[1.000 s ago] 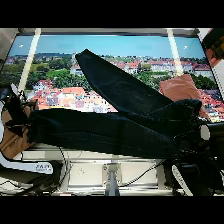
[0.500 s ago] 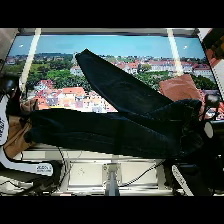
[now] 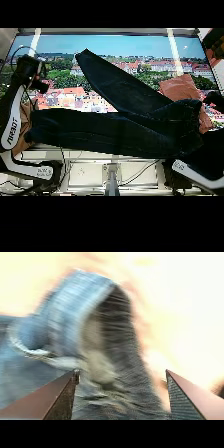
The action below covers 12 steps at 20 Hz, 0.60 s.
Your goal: Fold the clothes and pants, and hang the long-sleeved shirts on hangers.
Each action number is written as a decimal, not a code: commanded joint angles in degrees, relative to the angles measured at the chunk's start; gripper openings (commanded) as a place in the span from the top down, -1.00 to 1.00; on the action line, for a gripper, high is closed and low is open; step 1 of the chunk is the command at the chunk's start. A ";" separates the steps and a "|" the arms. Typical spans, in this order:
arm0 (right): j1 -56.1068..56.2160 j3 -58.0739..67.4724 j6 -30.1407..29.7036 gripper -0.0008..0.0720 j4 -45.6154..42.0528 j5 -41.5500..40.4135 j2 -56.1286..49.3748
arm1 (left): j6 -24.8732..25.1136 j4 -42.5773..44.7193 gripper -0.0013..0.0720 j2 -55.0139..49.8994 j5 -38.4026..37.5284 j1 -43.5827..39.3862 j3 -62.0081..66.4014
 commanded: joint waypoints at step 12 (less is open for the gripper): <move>3.61 7.50 -16.92 -0.96 -0.98 -3.23 -17.70 | -2.05 -9.16 -0.68 0.00 14.43 -6.05 0.57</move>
